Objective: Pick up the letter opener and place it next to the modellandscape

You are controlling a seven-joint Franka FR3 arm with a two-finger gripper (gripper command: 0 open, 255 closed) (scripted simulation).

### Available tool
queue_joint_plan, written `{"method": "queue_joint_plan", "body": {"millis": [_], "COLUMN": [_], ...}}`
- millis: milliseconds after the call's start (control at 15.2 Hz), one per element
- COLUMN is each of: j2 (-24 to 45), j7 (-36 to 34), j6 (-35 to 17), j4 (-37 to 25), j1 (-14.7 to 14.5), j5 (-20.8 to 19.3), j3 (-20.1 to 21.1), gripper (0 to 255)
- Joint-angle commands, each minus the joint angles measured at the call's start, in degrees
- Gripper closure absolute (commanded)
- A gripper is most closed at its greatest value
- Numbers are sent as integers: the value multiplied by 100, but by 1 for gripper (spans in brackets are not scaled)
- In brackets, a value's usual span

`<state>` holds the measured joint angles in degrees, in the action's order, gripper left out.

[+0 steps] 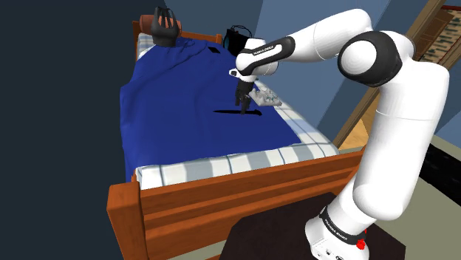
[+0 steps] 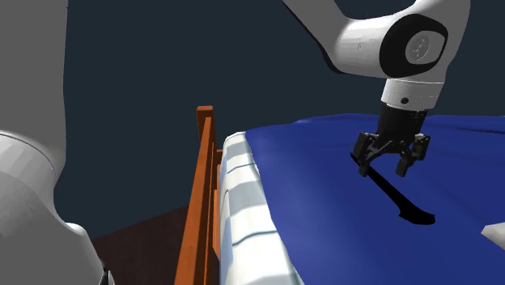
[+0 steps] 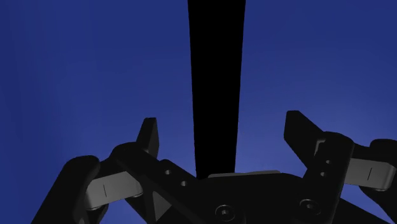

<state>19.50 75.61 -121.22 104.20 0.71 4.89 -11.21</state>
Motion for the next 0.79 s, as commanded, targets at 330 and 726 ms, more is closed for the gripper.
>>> {"method": "queue_joint_plan", "body": {"millis": [330, 726], "j2": [-254, -253], "j7": [-48, -48], "j6": [646, 646], "j4": [-398, -399], "j1": [-9, -9], "j5": [-73, -72], "j3": [-28, -28], "gripper": [0, 0]}}
